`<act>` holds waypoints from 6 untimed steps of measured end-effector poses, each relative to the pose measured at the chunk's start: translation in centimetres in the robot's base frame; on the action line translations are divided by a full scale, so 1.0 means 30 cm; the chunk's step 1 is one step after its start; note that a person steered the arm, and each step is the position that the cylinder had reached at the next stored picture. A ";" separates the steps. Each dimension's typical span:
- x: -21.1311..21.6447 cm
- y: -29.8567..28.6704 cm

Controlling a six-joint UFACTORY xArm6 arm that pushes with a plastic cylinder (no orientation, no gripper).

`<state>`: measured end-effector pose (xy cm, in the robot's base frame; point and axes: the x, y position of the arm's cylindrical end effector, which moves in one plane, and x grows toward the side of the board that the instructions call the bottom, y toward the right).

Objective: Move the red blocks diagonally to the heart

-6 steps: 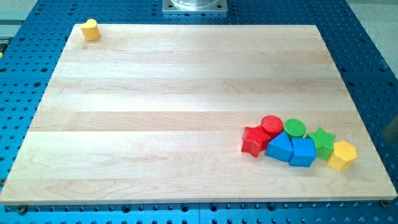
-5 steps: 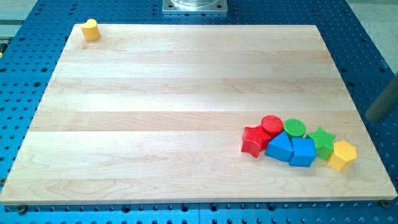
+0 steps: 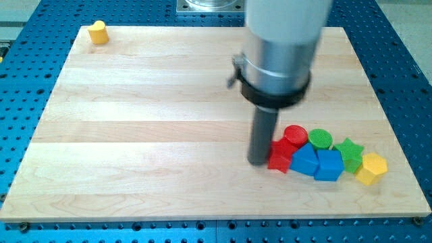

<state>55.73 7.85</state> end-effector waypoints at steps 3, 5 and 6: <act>0.053 0.228; 0.010 0.281; -0.103 0.201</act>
<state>52.63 13.87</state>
